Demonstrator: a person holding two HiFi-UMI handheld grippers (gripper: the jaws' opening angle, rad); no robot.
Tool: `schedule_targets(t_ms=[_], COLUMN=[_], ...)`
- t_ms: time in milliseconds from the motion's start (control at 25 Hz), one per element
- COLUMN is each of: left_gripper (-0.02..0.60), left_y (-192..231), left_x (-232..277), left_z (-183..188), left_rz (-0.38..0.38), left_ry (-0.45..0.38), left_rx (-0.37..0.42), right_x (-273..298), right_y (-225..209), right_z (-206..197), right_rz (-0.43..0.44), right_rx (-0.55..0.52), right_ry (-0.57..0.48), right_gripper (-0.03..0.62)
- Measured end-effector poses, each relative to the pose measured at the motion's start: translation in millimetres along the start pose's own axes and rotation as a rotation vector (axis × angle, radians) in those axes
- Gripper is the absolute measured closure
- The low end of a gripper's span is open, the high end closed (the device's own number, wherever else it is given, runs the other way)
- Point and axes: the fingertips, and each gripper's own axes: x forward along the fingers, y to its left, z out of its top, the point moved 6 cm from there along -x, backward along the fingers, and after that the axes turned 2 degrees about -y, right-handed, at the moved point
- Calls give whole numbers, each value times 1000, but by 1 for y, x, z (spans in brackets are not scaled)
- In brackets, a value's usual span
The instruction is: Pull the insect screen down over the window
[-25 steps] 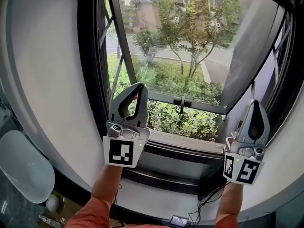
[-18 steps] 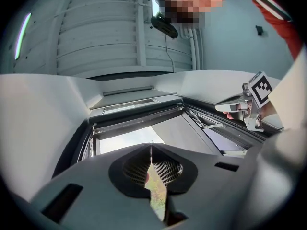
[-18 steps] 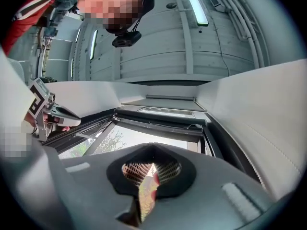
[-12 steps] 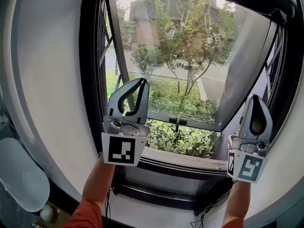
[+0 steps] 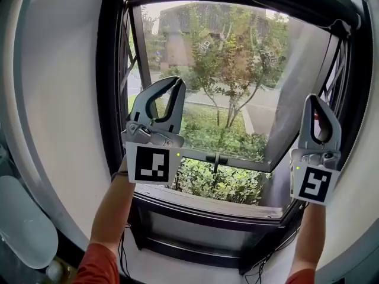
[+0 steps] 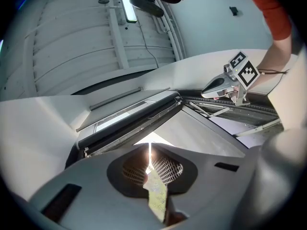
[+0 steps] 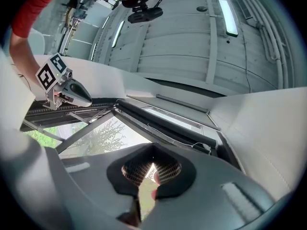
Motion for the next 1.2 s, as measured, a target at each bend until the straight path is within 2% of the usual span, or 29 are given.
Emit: schedule_targets(t_ms=[200, 360, 520, 880, 920, 1200], left_gripper=[575, 574, 546, 508, 506, 483], left_y=[9, 19, 27, 52, 55, 74], left_x=[22, 37, 55, 102, 107, 134], left_z=[6, 9, 12, 21, 22, 28], left_rz=[-2, -13, -39, -68, -70, -71], left_ry=[-10, -29, -49, 18, 26, 82], left_rx=[50, 94, 175, 374, 392, 470], right_x=[24, 40, 63, 112, 117, 148], right_y=[-8, -14, -18, -31, -32, -43], right_z=[14, 11, 9, -1, -1, 7], right_rz=[2, 14, 16, 57, 66, 111], right_rx=[-95, -136, -155, -344, -358, -456], right_ry=[-27, 32, 16, 58, 64, 122], right_gripper=[585, 585, 585, 582, 563, 537])
